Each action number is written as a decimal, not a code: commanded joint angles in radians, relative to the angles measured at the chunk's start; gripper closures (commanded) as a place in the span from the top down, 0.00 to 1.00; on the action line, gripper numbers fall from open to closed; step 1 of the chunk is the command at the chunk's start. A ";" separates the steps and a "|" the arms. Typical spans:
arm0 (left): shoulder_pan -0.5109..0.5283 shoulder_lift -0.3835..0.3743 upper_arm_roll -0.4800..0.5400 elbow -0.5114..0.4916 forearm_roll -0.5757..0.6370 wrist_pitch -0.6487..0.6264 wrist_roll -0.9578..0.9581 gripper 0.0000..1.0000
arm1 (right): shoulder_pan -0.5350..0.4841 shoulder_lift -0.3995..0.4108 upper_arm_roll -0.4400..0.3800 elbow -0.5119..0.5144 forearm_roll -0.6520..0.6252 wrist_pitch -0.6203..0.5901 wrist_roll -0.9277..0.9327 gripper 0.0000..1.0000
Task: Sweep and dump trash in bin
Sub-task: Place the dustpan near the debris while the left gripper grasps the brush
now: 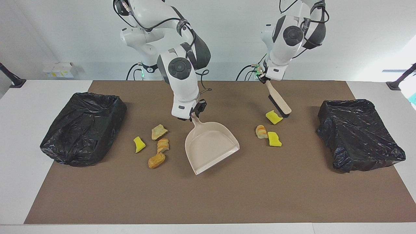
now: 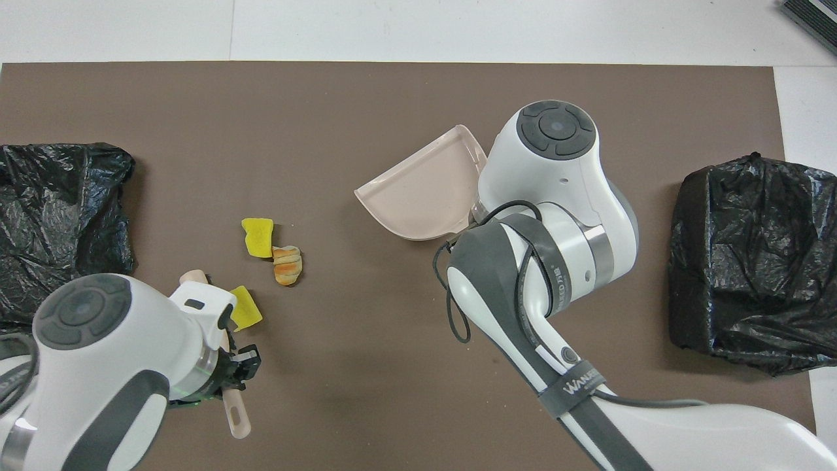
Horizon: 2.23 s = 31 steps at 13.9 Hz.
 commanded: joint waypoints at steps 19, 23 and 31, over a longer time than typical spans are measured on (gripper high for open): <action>-0.161 0.138 -0.025 -0.110 -0.055 0.420 0.103 0.00 | -0.064 -0.134 0.007 -0.302 -0.278 0.124 -0.994 0.00; -0.241 0.170 -0.025 -0.059 -0.138 0.452 0.097 0.00 | -0.053 -0.132 0.007 -0.302 -0.320 0.122 -0.994 0.00; -0.197 0.228 -0.014 0.195 -0.016 0.196 0.117 0.00 | 0.011 -0.090 0.009 -0.304 -0.360 0.142 -0.834 0.00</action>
